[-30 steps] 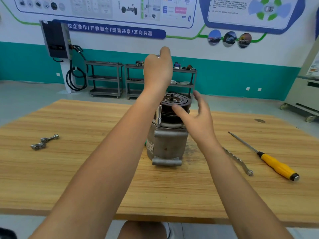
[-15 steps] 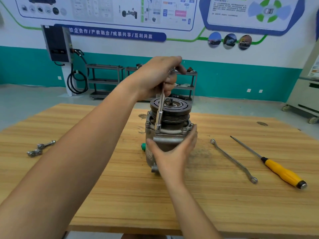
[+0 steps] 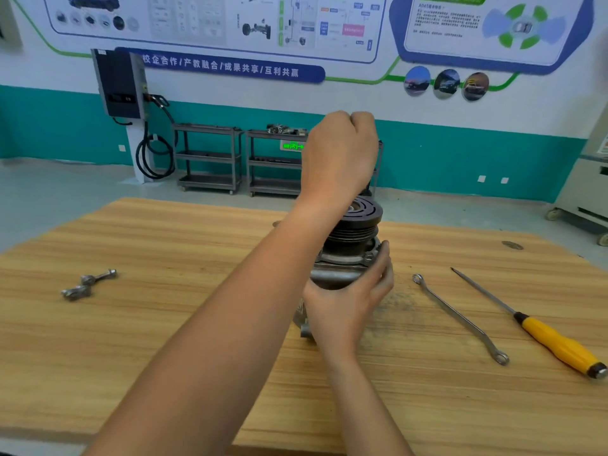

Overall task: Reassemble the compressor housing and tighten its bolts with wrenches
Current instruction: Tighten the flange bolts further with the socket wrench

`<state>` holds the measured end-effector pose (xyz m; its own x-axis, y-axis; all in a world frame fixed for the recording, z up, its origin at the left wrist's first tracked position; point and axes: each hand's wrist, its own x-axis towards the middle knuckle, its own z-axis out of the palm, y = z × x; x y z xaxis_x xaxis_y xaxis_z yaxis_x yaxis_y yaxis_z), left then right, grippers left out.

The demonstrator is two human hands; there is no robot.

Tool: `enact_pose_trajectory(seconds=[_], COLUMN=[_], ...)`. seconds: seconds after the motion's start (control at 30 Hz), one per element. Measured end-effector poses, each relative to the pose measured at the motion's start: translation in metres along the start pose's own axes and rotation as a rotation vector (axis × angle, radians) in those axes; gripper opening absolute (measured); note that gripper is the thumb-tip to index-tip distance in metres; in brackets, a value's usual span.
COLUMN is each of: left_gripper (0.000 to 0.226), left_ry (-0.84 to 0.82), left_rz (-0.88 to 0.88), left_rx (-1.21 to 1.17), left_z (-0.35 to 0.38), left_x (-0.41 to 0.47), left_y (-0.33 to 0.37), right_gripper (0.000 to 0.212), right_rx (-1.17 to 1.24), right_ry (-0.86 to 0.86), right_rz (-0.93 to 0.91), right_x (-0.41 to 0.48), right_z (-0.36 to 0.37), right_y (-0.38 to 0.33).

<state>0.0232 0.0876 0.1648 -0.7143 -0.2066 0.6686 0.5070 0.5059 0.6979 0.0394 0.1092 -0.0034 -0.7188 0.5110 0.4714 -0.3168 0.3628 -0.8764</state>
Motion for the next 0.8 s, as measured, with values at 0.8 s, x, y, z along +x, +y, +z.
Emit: enact_pose_trajectory(seconds=[0.8], left_gripper=[0.041], left_ry=[-0.158], left_rz=[0.298], left_rx=[0.222], left_z=[0.006], left_x=[-0.023], left_y=[0.027], right_gripper=[0.125], right_rx=[0.143], right_ry=[-0.554], right_rz=[-0.019], right_x=[0.039], right_z=[-0.054], right_y=[0.011])
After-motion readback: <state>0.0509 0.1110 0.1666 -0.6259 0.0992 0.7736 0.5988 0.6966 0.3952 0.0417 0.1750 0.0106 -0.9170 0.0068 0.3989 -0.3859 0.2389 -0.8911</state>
